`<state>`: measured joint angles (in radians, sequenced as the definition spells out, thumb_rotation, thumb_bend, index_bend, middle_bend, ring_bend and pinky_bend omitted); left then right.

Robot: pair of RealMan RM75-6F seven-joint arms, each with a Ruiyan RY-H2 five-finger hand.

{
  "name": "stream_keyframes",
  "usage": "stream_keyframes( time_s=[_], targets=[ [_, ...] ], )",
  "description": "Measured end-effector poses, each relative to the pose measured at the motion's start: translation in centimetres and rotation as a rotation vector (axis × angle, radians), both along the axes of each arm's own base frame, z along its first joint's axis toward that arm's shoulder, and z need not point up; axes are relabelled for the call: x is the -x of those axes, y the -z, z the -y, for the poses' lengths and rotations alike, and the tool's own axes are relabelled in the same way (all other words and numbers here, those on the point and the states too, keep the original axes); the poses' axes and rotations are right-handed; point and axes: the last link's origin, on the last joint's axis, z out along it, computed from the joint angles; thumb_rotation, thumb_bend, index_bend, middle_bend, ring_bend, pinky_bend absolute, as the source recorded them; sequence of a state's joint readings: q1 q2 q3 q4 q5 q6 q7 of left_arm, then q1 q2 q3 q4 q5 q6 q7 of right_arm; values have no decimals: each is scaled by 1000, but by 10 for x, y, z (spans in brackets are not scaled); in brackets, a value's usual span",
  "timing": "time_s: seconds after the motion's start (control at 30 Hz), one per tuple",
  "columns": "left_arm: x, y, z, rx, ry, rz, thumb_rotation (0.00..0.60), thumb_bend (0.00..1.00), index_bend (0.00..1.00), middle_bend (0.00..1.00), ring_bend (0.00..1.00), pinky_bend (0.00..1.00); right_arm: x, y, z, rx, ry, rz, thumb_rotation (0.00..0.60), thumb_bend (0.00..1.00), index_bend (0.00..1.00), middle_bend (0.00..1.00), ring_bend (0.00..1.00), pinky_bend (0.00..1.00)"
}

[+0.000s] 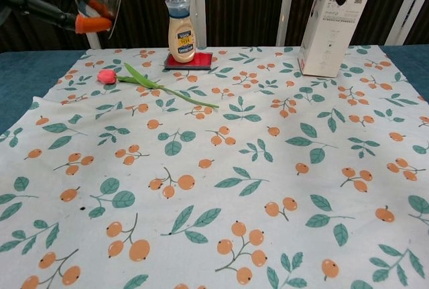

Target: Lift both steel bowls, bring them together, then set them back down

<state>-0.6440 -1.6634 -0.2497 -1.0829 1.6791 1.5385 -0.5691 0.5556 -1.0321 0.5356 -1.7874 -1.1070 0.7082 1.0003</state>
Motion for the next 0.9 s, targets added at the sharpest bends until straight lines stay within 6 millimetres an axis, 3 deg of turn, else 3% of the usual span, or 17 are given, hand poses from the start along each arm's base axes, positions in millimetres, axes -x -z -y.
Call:
stream_keyframes(
  time_s=[0.33,0.9],
  targets=[
    [-15,25,-11,15,46,86,600,340,376,643,505,695,-7,9,0,-117,30,94,600,604,943,899,1000,1000],
    [-52,63,-22,109,90,130,600,341,377,645,505,695,-39,39,-17,-230,-33,115,600,605,942,899,1000,1000]
  ],
)
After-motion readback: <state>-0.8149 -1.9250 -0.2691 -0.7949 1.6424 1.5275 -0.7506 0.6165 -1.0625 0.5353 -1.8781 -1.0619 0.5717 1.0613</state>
